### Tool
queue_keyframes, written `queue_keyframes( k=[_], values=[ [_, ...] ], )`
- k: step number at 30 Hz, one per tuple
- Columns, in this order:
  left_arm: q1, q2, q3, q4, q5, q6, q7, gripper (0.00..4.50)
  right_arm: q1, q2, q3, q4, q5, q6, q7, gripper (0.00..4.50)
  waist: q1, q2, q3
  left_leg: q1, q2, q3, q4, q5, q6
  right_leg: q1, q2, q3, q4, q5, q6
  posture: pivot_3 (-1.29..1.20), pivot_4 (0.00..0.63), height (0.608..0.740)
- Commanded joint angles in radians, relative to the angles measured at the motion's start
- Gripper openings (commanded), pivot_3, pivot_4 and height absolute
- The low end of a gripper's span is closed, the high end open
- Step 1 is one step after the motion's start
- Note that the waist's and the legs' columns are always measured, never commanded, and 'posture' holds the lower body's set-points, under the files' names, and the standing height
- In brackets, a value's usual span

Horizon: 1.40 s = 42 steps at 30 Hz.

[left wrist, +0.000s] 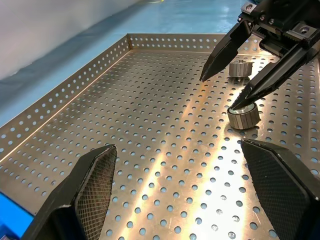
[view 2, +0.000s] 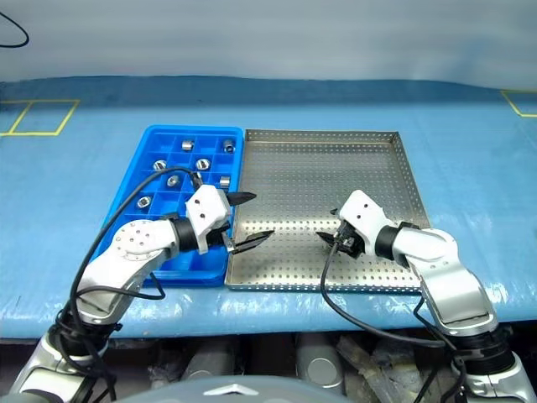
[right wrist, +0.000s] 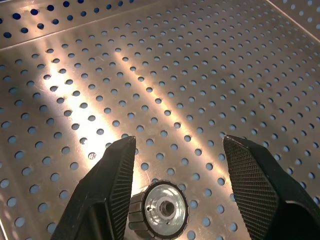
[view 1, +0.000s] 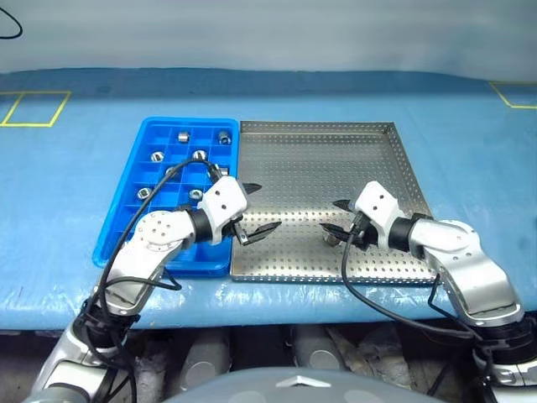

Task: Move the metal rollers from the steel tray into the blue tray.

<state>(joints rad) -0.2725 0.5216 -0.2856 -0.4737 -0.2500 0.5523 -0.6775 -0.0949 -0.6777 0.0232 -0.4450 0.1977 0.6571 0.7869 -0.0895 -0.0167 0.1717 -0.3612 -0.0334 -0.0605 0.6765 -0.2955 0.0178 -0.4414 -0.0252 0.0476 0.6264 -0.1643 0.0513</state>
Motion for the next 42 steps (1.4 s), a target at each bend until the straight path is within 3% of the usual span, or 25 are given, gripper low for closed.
queue_keyframes(
  k=[1, 30, 35, 42],
  values=[
    [-0.003, -0.01, 0.004, -0.021, 0.002, -0.027, -0.005, 4.34, 0.017, 0.012, -0.024, -0.005, 0.028, 0.019, -0.022, 2.92, -0.002, 0.0, 0.0, 0.0, 0.0, 0.0, 0.002, -0.001, 0.001, 0.0, 0.0, 0.001, 0.0, 0.0, 0.001, -0.16, 0.15, 0.74],
    [0.026, -0.004, 0.006, -0.047, 0.01, -0.019, -0.011, 4.34, 0.052, 0.029, 0.011, 0.122, 0.043, 0.032, -0.093, 2.92, -0.001, 0.0, 0.0, 0.0, -0.001, 0.011, 0.008, -0.005, 0.008, 0.001, 0.0, 0.013, -0.001, 0.004, 0.008, -0.15, 0.15, 0.74],
    [0.028, -0.003, 0.008, -0.05, 0.01, -0.016, -0.009, 4.34, 0.046, 0.036, 0.012, 0.12, 0.052, 0.034, -0.103, 1.85, -0.001, 0.0, 0.0, 0.001, -0.001, 0.012, 0.009, -0.005, 0.009, 0.0, 0.001, 0.014, -0.001, 0.005, 0.009, -0.14, 0.15, 0.74],
    [0.041, 0.002, 0.023, -0.061, 0.004, -0.006, -0.002, 4.34, 0.018, 0.05, 0.016, 0.098, 0.053, 0.017, -0.112, 1.85, -0.004, 0.0, 0.0, 0.001, -0.001, 0.014, 0.009, -0.005, 0.009, 0.0, 0.001, 0.016, -0.001, 0.006, 0.01, -0.14, 0.15, 0.74]
  ],
)
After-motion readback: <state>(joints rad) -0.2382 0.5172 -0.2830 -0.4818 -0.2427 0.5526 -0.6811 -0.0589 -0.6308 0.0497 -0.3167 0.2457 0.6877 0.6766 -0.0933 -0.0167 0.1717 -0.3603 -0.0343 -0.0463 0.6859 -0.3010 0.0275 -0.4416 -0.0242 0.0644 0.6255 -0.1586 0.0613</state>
